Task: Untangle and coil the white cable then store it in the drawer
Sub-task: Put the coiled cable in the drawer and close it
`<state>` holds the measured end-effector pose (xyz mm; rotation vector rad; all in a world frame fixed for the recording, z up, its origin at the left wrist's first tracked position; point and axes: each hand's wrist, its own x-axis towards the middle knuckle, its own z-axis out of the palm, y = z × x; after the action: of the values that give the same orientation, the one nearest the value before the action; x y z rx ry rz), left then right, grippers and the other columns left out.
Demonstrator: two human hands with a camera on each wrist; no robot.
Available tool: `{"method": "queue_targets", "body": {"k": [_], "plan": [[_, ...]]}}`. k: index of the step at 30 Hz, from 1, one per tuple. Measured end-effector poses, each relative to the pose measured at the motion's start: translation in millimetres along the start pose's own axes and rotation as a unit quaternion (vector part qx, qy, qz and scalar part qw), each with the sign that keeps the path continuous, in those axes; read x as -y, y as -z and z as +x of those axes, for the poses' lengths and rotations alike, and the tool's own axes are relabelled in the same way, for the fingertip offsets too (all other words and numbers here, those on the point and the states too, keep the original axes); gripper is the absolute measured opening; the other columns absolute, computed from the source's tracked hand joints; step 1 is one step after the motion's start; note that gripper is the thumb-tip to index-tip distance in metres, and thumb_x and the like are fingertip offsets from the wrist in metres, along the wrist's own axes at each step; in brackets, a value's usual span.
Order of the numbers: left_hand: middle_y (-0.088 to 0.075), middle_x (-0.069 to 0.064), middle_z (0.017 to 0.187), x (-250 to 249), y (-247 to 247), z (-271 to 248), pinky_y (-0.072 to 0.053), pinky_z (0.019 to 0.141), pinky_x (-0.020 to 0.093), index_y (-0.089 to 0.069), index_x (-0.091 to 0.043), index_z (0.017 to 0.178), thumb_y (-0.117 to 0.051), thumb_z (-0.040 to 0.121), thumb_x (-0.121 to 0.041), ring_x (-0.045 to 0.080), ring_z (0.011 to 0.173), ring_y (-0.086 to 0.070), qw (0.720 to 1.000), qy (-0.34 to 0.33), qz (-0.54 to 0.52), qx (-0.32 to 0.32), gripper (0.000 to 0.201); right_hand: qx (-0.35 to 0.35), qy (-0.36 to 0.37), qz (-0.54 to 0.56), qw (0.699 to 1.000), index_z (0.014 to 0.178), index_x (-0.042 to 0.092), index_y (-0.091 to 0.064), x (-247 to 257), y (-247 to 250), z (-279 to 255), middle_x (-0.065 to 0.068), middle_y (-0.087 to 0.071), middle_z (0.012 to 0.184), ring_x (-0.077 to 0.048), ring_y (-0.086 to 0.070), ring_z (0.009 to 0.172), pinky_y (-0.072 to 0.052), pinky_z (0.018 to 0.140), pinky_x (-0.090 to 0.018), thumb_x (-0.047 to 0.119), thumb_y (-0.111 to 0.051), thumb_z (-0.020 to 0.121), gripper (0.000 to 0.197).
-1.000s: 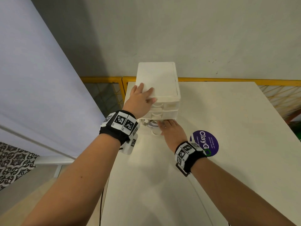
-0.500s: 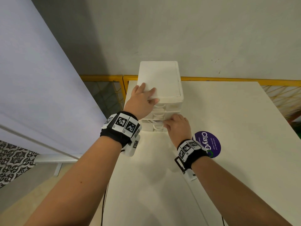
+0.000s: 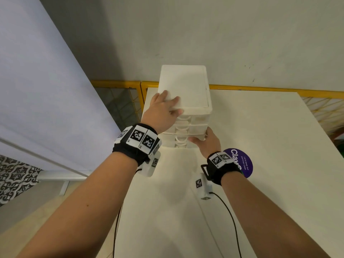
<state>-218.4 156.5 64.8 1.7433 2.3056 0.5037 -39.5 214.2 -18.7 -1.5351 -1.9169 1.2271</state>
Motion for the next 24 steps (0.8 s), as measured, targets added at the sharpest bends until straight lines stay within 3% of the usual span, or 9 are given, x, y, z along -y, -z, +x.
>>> {"method": "queue_targets", "body": {"k": [4,16,20,22,24], "plan": [[-0.024,0.014,0.152,-3,2,-2,-0.02,0.117,0.049,-0.038,-0.028,0.139,-0.039,0.095,-0.044,0.037,0.143,-0.015,1.0,0.004,-0.006,-0.004,0.047,-0.025,-0.007,0.003,1.0,0.111,0.012,-0.051,4,-2,2,-0.009,-0.065,0.109,-0.031,-0.06,0.097,-0.044,0.075,-0.035,0.034,-0.074,0.073,0.05],[-0.017,0.008,0.158,-18,13,-15,-0.016,0.118,0.044,-0.037,-0.03,0.143,-0.045,0.095,-0.042,0.028,0.147,-0.005,0.998,0.04,-0.048,-0.016,0.05,-0.016,0.0,-0.015,1.0,0.115,0.008,-0.047,4,-2,3,-0.013,-0.064,0.112,-0.034,-0.059,0.102,-0.043,0.075,-0.034,0.033,-0.073,0.075,0.054],[-0.016,0.008,0.159,-21,13,-17,-0.015,0.118,0.044,-0.036,-0.029,0.143,-0.046,0.095,-0.04,0.028,0.147,-0.005,0.997,0.051,-0.058,-0.014,0.051,-0.005,0.008,-0.003,1.0,0.119,0.012,-0.045,0,-8,0,-0.008,-0.06,0.116,-0.028,-0.059,0.105,-0.044,0.077,-0.032,0.034,-0.081,0.063,0.071],[-0.016,0.007,0.159,-22,14,-17,-0.015,0.119,0.046,-0.036,-0.029,0.144,-0.046,0.094,-0.041,0.027,0.147,-0.005,0.997,0.049,-0.056,-0.016,0.052,-0.017,0.008,0.01,1.0,0.119,0.014,-0.045,0,-13,-1,-0.006,-0.057,0.118,-0.026,-0.058,0.106,-0.05,0.083,-0.037,0.037,-0.085,0.053,0.081],[-0.016,0.007,0.159,-20,14,-16,-0.016,0.119,0.046,-0.036,-0.03,0.143,-0.046,0.094,-0.041,0.026,0.147,-0.005,0.997,0.05,-0.056,-0.011,0.051,-0.043,-0.004,0.012,0.999,0.12,0.012,-0.043,3,-18,-1,-0.008,-0.055,0.12,-0.027,-0.057,0.106,-0.05,0.088,-0.039,0.037,-0.085,0.052,0.083]]}}
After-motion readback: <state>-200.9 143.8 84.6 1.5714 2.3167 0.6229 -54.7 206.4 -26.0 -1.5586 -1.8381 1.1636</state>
